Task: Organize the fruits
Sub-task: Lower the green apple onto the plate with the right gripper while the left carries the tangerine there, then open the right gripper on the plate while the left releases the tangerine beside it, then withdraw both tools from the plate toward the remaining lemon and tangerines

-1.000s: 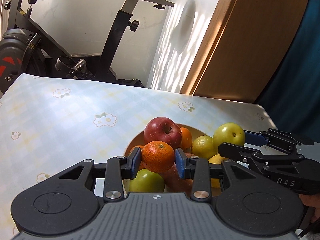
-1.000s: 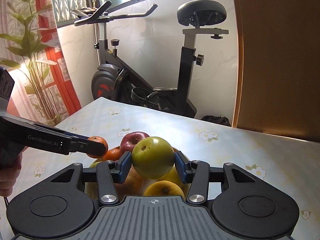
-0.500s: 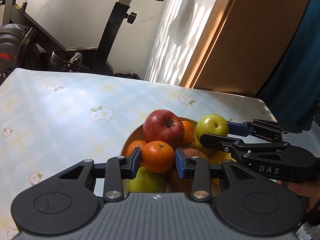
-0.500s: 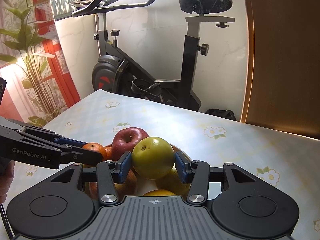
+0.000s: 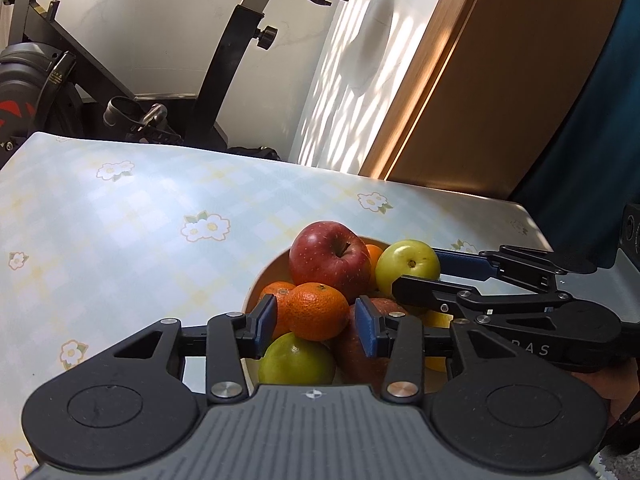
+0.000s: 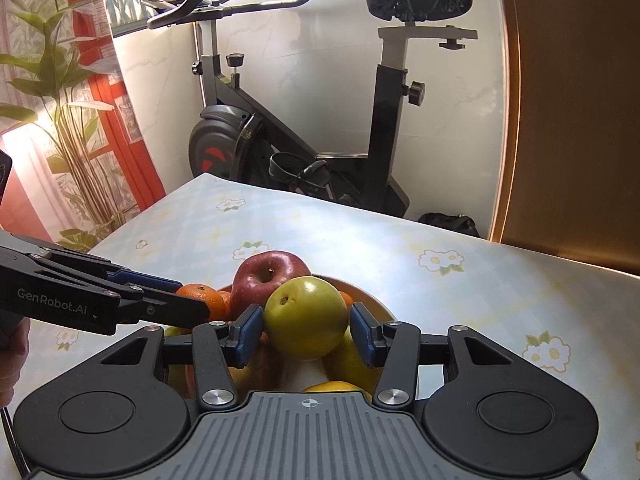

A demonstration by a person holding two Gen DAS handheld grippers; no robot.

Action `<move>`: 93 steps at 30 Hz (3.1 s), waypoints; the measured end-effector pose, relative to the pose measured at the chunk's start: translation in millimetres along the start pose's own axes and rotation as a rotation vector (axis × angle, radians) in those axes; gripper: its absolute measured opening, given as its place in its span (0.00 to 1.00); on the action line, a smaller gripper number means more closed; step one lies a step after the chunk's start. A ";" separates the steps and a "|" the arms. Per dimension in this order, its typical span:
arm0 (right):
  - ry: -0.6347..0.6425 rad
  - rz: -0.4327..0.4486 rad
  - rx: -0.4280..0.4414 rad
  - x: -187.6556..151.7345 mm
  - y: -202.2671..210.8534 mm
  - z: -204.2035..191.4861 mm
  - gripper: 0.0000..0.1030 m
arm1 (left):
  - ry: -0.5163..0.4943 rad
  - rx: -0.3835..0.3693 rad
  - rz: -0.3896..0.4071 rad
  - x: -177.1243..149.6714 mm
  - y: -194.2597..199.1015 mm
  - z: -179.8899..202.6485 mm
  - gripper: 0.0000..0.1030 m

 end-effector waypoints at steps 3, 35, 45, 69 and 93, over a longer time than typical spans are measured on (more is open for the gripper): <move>0.003 0.015 -0.004 1.3 7.0 -1.2 0.44 | 0.000 -0.002 0.007 -0.5 3.5 0.9 0.44; -0.147 0.085 -0.117 -67.9 121.7 -52.0 0.43 | -0.044 0.135 0.119 -67.7 119.3 18.9 0.44; -0.141 0.071 -0.167 -84.9 136.3 -57.8 0.44 | -0.054 0.129 0.125 -84.5 124.5 26.9 0.44; -0.150 0.006 -0.144 -109.1 129.5 -65.3 0.43 | -0.077 0.056 -0.013 -129.7 113.8 29.0 0.51; 0.058 -0.116 -0.002 -97.1 99.5 -112.1 0.43 | 0.045 0.074 -0.022 -112.3 92.9 -0.2 0.58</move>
Point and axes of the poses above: each gripper's, at about its wrist camera, not at the fingertips, and y roughly against the way its jaws point, z to its right, x to its top, the point moved 5 cm from there along -y, roughly the way its jaws point, and after that the axes turned 4 degrees about y, right-handed, at the moved point
